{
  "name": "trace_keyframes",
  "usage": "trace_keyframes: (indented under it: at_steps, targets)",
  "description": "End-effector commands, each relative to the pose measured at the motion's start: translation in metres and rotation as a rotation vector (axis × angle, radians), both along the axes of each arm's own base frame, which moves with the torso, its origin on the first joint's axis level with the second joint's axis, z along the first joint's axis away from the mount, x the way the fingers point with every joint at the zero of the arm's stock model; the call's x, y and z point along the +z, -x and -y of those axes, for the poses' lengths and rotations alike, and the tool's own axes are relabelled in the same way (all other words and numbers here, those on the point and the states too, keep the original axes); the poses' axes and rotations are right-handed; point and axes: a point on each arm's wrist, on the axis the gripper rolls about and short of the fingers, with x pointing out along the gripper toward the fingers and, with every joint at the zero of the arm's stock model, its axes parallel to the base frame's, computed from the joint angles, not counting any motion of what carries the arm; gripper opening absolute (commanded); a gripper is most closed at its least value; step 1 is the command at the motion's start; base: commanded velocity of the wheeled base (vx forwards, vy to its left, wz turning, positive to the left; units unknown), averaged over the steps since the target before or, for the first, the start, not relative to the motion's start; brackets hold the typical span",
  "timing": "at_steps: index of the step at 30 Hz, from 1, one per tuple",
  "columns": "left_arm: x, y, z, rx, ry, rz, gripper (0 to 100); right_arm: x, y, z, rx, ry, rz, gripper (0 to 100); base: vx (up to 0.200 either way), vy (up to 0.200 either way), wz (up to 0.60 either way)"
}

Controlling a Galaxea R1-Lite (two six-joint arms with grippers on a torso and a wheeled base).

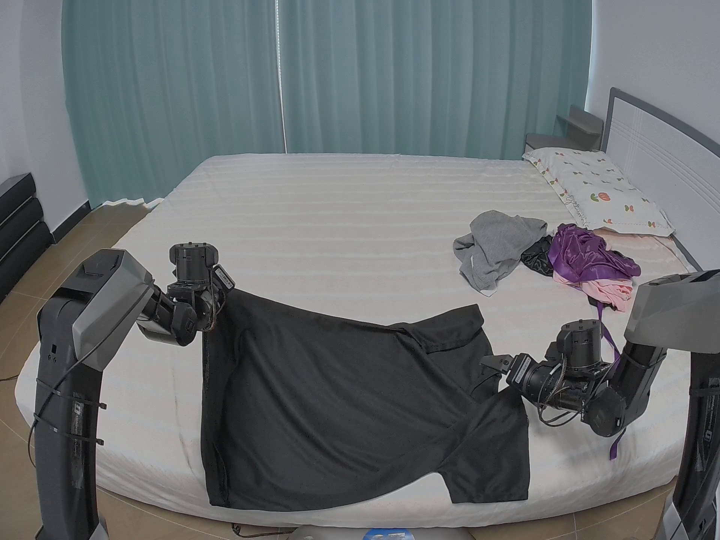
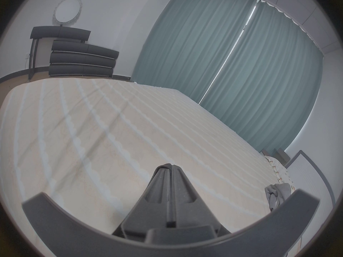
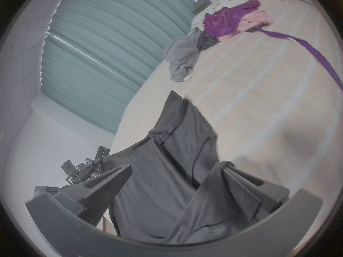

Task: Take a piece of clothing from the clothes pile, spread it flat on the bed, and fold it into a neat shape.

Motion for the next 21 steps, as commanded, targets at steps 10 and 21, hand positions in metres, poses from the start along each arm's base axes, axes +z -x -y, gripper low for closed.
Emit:
trace_keyframes:
  at_steps: [10, 21]
  targets:
    - [0.026, -0.014, -0.002, -0.002, -0.031, 0.051, 0, 0.015, 0.019, 0.031, 0.013, 0.188, -0.039, 100, 0.0, 0.0, 0.0]
    - [0.019, -0.011, 0.002, 0.014, -0.044, 0.022, 0, 0.036, -0.047, 0.039, -0.05, 0.171, 0.109, 100, 0.0, 0.0, 0.0]
